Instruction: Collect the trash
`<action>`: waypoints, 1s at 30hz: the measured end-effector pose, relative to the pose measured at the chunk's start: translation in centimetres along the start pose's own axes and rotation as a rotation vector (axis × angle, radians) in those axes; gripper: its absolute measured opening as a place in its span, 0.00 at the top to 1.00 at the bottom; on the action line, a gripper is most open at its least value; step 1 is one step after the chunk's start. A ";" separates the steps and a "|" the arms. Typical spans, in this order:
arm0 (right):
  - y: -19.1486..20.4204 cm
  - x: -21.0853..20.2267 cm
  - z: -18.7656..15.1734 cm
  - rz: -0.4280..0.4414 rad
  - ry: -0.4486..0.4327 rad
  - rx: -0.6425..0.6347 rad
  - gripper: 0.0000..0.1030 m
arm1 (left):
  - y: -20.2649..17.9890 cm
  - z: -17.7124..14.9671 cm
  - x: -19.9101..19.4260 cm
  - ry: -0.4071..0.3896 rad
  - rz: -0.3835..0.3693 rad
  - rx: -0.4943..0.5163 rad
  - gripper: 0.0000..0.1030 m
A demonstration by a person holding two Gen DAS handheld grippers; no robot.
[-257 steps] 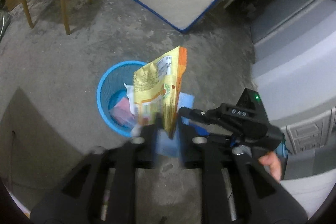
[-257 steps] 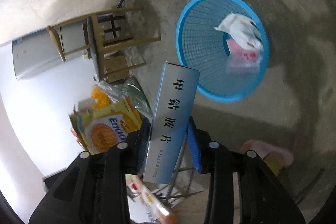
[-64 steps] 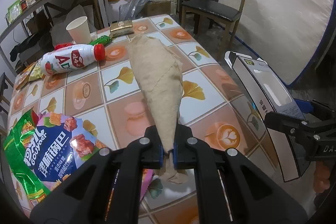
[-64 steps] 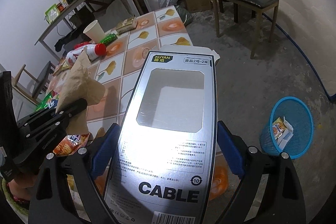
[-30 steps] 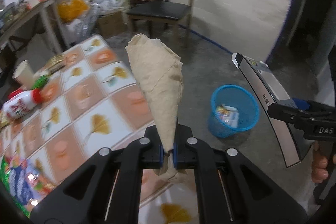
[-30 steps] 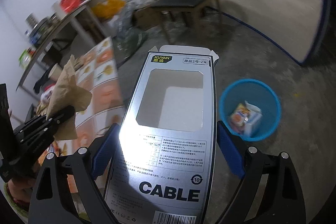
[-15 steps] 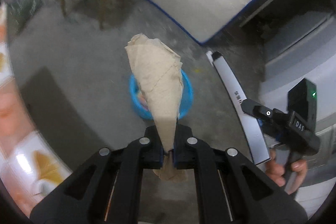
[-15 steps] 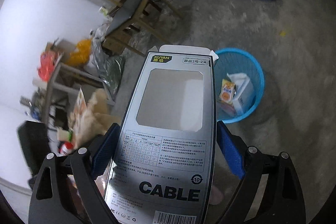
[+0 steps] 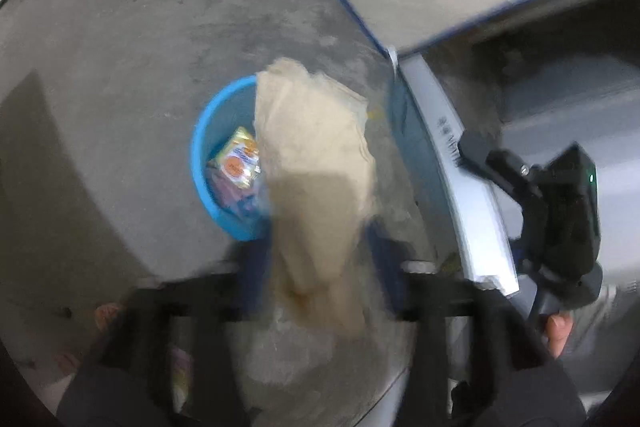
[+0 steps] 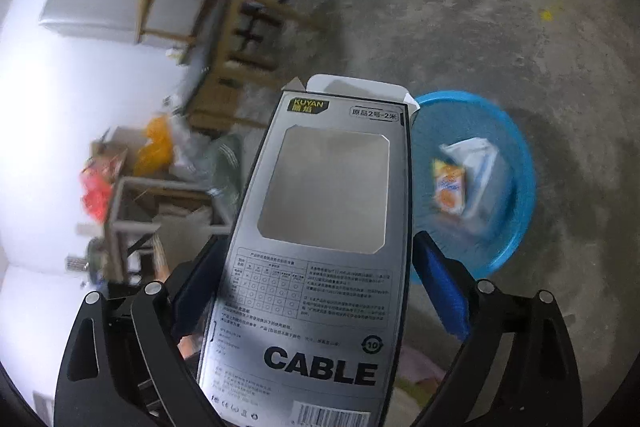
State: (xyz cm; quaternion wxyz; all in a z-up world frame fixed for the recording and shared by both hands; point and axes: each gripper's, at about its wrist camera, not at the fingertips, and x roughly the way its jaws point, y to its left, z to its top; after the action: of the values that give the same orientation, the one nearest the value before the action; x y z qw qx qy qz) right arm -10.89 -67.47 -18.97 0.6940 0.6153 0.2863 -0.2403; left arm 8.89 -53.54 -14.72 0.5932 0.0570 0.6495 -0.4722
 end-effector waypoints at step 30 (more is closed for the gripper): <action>0.6 12.3 -17.2 -0.228 0.315 -0.423 0.11 | 5.2 -9.8 -23.5 -0.277 0.098 0.091 0.23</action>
State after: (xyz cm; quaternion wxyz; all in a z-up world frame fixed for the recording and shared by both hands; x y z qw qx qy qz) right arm -3.37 -50.08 -28.48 0.7225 0.4504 0.5017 -0.1534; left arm 11.99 -32.62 0.33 0.6965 0.0497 0.5357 -0.4748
